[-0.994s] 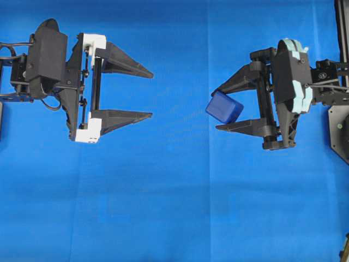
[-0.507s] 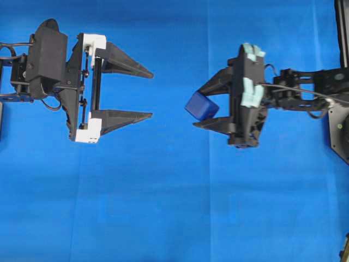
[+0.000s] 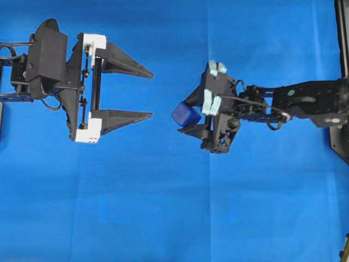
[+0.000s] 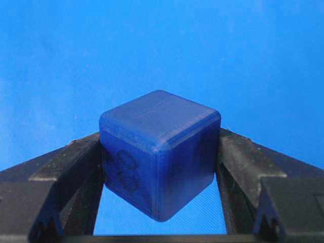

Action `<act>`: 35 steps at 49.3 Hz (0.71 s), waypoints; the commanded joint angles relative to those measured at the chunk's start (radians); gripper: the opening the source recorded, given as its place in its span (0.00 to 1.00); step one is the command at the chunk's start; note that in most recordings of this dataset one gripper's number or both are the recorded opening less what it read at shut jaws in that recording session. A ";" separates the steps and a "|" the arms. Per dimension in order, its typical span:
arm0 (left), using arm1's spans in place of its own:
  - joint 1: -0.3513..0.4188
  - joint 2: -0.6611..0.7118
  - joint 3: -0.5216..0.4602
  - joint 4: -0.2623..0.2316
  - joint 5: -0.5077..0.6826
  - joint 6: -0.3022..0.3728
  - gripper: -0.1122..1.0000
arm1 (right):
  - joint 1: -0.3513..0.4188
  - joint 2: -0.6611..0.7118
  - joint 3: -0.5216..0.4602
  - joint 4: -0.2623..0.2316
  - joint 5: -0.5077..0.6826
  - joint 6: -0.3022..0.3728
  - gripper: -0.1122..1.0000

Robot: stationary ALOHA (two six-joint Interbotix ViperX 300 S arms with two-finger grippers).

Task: Handover the blue block to the right arm after grasping it with the left arm, then place it in the designated position.
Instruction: 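Lower the cube with the right gripper toward the table center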

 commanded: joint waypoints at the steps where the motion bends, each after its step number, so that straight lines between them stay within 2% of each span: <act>1: -0.002 -0.014 -0.012 0.002 -0.005 0.002 0.93 | 0.012 0.011 -0.032 0.003 -0.034 0.002 0.58; 12: -0.002 -0.011 -0.011 0.002 -0.005 0.000 0.93 | 0.017 0.089 -0.061 0.003 -0.083 0.006 0.58; 35: -0.002 -0.009 -0.012 0.002 -0.005 0.000 0.93 | 0.023 0.221 -0.130 0.003 -0.101 0.032 0.58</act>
